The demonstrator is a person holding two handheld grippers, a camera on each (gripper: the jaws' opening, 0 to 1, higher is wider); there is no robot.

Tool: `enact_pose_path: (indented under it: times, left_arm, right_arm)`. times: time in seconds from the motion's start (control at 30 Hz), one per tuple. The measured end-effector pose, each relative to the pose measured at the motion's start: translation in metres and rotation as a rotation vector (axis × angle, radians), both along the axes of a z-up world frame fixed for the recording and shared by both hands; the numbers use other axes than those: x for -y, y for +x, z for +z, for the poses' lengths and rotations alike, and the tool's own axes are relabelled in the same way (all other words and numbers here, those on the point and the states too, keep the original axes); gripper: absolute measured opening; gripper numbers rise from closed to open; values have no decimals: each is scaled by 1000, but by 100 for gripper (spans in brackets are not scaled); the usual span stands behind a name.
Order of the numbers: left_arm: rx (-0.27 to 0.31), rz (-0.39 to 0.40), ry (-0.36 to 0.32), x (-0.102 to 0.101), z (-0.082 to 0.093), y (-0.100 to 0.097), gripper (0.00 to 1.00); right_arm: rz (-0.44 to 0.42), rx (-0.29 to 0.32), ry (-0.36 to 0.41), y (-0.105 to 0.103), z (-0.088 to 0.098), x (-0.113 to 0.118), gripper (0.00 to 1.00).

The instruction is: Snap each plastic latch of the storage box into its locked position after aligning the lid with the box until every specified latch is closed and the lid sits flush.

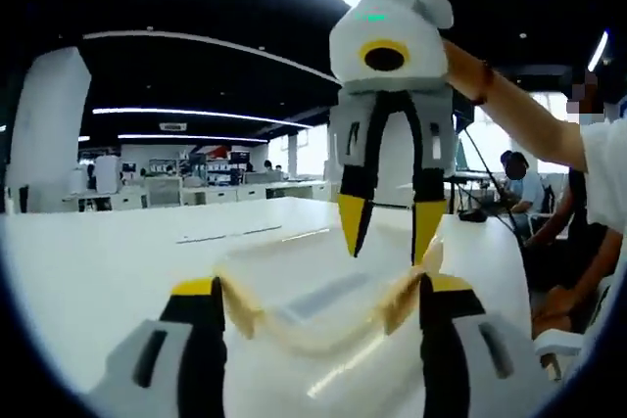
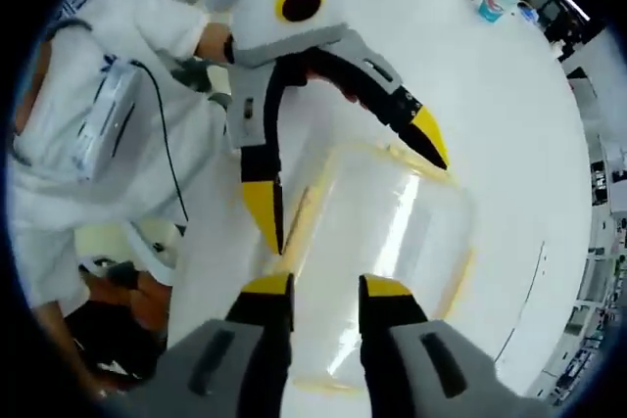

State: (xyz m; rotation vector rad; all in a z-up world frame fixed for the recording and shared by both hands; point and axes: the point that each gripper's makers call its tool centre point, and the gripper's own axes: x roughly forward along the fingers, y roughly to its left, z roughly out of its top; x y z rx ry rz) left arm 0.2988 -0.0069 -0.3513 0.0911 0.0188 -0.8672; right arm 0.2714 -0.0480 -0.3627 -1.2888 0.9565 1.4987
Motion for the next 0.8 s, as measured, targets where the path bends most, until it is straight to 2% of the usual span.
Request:
enact_pose_path:
  times: [0.17,0.3,0.57,0.8]
  left_arm:
    - [38,21,73,8,-6,-3,86]
    - [4,26,11,3,0,1,84]
    - [2,43,14,7,-4,5,86]
    - [37,65,-43,8,-4,6,86]
  right_arm:
    - [3,26,-19,-1,-1,-1,22]
    - [3,51,-21,0,-1,-3,22]
    - [4,31,28,0,-1,-4,21]
    - [20,56,-54,0,-2,-4,20]
